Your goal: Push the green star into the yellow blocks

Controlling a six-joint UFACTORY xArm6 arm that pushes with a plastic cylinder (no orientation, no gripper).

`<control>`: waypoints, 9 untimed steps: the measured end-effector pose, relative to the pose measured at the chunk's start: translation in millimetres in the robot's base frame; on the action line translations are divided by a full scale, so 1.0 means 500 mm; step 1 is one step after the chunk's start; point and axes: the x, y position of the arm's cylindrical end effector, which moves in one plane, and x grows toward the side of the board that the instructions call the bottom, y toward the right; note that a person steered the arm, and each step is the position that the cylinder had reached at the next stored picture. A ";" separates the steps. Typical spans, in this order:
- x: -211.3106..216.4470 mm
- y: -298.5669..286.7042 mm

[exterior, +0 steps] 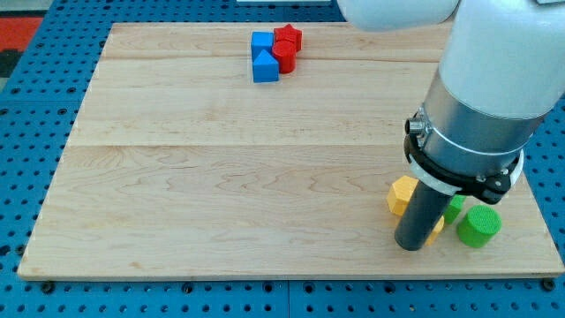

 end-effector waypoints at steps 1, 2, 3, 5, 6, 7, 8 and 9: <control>0.000 -0.014; -0.016 -0.189; -0.114 -0.302; -0.264 -0.080; -0.272 0.174; -0.151 0.385; -0.029 0.370; -0.035 0.233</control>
